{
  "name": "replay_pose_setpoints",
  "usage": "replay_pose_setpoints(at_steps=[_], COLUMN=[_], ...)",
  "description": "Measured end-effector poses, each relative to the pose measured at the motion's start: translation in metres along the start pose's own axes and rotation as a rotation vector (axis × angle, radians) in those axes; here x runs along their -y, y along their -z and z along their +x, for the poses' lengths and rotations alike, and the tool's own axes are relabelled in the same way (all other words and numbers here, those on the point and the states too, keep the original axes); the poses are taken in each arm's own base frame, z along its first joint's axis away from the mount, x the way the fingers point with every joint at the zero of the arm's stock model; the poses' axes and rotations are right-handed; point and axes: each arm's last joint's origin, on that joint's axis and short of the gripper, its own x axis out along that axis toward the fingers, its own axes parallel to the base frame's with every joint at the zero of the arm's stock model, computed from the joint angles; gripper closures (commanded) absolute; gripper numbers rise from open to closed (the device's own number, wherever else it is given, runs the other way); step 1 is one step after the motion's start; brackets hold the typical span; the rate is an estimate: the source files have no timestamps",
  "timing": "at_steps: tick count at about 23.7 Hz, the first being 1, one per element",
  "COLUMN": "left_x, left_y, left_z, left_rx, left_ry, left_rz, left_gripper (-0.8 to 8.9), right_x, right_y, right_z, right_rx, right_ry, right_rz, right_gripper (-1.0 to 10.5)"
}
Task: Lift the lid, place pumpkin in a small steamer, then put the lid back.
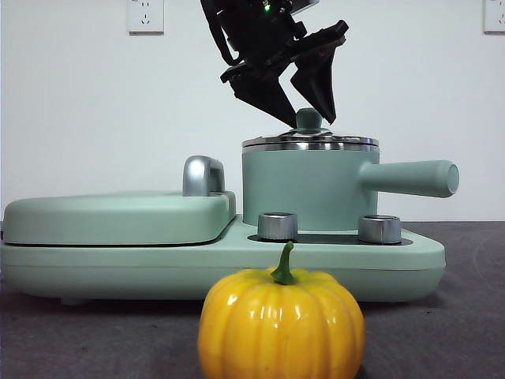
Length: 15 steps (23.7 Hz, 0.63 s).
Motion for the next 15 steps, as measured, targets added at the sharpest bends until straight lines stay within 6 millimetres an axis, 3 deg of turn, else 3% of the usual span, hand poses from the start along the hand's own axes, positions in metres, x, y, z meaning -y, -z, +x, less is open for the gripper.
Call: replay_pose_setpoints(at_steps=[5, 15], left_x=[-0.0003, -0.0009], left_y=[0.0012, -0.0023], left_z=[0.0043, 0.0005], left_rx=[-0.006, -0.015], left_ry=[-0.002, -0.002], left_rz=[0.0, 0.002], left_gripper=[6.96, 6.96], right_x=[0.0, 0.0], right_y=[0.0003, 0.0004], right_z=[0.0, 0.0], right_rx=[-0.003, -0.004], right_ry=[0.0, 0.0], right_rz=[0.003, 0.003], right_gripper=[4.5, 4.5])
